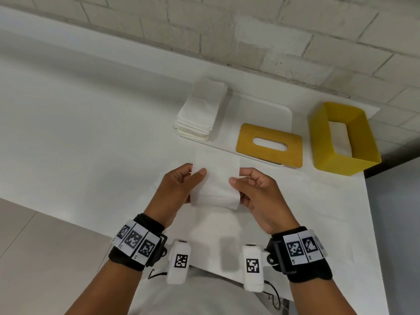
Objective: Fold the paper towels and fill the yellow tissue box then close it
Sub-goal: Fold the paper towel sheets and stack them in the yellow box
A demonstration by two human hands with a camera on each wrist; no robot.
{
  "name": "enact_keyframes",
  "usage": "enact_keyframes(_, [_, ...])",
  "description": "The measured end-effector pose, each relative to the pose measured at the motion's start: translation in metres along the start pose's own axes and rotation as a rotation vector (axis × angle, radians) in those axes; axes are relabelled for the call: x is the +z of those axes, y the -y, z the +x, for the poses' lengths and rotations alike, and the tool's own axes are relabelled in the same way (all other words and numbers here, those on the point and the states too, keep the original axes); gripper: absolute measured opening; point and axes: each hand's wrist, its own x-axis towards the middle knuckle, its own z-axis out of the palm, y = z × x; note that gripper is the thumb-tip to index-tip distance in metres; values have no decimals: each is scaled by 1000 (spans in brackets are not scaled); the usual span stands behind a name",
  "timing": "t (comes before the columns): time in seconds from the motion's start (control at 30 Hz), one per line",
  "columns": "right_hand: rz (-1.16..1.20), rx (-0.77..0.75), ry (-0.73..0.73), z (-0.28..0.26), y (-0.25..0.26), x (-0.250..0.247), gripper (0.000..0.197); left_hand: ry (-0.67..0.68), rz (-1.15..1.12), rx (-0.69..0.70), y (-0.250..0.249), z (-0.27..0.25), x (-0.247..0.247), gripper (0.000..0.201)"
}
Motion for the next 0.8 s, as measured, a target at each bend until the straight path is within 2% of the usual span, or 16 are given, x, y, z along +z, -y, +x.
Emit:
enact_keyframes(0.07, [12,60,23,-1,-6,8,14,59,21,-64,8,-3,-9,26])
enact_keyframes(0.17, [-91,151,22,-3,-7,9,9,-1,73,-80,21,-7,-26,29])
enact_keyframes(0.27, [-347,141,-203,8,-18,-7,12,-117,55,-123,35,-11,-49,27])
enact_keyframes(0.33, [-565,120,-315,19,-27,-15,23,-191,47,-145,42,-13,-63,22])
enact_keyframes(0.4, [-744,100,-310,30,-33,-15,37,-243,61,-155,50,-15,-74,19])
enact_keyframes(0.5, [-952,51,-283,43,-36,-3,50,-236,146,-166,57,-16,-77,16])
enact_keyframes(0.67, [-1037,39,-263,54,-40,21,63,-203,255,-162,59,-16,-70,16])
enact_keyframes(0.8, [-999,-68,-318,53,-46,26,57,-208,281,-172,60,-18,-71,17])
